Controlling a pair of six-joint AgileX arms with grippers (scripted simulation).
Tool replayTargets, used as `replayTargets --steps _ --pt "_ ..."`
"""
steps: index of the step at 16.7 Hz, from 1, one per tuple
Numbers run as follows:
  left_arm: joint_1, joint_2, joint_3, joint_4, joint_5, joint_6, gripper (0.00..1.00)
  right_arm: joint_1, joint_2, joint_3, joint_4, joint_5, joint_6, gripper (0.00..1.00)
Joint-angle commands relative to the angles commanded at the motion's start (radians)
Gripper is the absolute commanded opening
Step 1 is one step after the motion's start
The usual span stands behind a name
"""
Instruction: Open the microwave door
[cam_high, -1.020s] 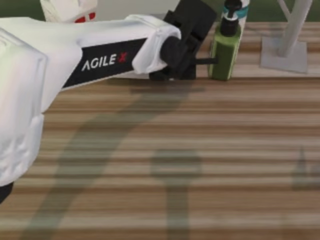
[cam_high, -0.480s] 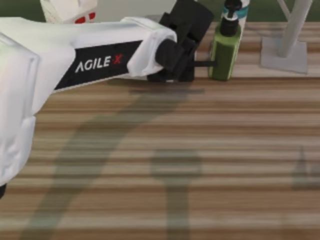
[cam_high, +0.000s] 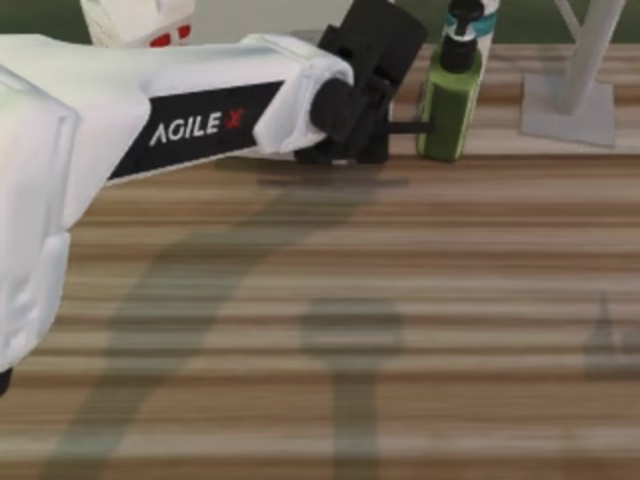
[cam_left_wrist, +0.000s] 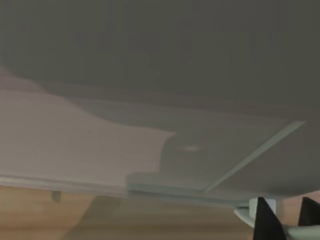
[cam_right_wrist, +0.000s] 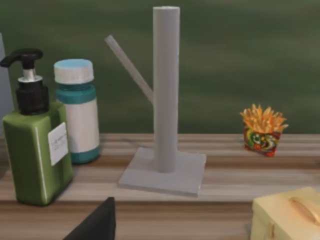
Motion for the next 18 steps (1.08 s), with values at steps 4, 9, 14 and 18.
replayTargets --steps 4,9,14,18 --pt "0.000 0.000 0.000 0.000 0.000 0.000 0.00 0.000 0.000 0.000 0.000 0.000 0.000 1.00" --pt "0.000 0.000 0.000 0.000 0.000 0.000 0.00 0.000 0.000 0.000 0.000 0.000 0.000 1.00" --pt "-0.007 0.003 0.000 0.002 0.007 -0.002 0.00 0.000 0.000 0.000 0.000 0.000 0.000 1.00" --pt "0.001 -0.033 -0.046 0.035 0.026 0.033 0.00 0.000 0.000 0.000 0.000 0.000 0.000 1.00"
